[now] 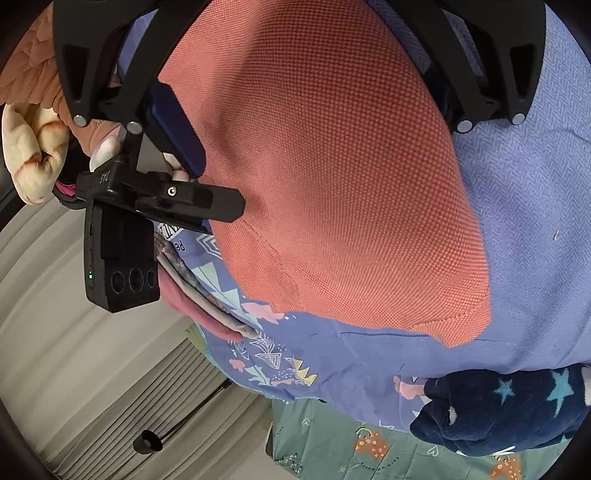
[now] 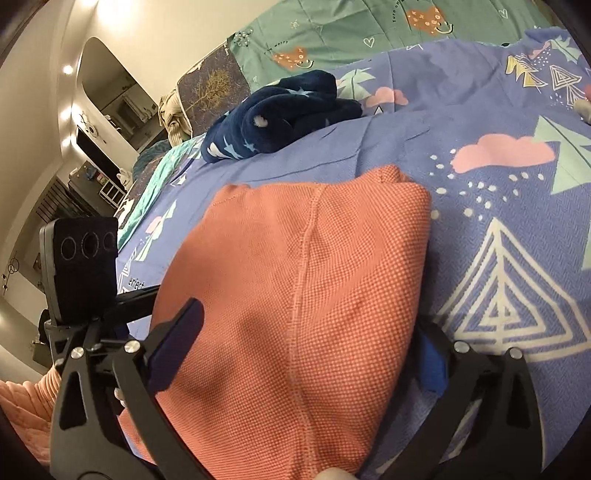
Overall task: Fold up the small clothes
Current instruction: 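Grasp the end of the folded shirt with both tools and lift it, then carry the lifted shirt with both tools onto the folded clothes stack and release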
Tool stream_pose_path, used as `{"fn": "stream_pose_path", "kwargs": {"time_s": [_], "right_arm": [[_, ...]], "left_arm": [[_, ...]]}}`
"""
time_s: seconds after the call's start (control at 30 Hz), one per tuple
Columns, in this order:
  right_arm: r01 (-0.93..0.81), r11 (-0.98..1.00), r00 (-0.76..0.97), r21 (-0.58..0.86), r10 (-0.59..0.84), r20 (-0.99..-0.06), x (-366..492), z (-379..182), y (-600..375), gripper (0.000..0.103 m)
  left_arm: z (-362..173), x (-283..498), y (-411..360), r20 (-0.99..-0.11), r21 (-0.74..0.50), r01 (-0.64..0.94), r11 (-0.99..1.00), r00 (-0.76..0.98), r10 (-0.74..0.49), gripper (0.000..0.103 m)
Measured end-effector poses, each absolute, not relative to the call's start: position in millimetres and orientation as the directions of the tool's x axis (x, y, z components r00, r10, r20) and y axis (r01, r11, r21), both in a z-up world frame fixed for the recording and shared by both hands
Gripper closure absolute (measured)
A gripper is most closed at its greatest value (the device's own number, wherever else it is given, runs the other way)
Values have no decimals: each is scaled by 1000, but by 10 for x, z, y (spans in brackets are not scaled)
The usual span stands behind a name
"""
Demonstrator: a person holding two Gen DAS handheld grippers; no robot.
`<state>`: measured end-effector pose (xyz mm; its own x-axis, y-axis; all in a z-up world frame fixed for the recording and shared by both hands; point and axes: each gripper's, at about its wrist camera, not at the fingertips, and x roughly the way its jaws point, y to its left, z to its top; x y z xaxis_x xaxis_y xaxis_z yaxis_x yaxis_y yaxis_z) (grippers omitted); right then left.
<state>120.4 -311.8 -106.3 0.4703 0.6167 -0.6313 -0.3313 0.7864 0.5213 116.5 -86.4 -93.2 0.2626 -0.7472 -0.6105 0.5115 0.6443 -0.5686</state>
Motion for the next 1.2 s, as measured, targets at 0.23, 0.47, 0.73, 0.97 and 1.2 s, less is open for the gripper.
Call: {"fn": "stream_pose_path", "kwargs": {"time_s": [0.23,0.47,0.73,0.97,1.2], "right_arm": [[-303,753,459,584,652,-603,1283,-1090,-3196,2],[-301,761,399,574,647,-649,1216,-1047,-3204,9],[-206,798,481,567,587,-651,1286,-1001,-3221,79],[-306,849,640,431,519,-566,774,-329,-3203,82],[-307,897,780,317,428,-457,150,294,-3277,82]], "left_arm": [[-939,1230,-811,-584,-612,483,627,259,-769,1],[-954,1247,-733,-572,-657,488,574,172,-802,1],[-733,1175,-872,-581,-565,559,607,253,-774,35],[-157,866,-873,-553,-415,662,624,361,-751,79],[431,492,-1036,-490,-324,739,590,403,-773,79]]}}
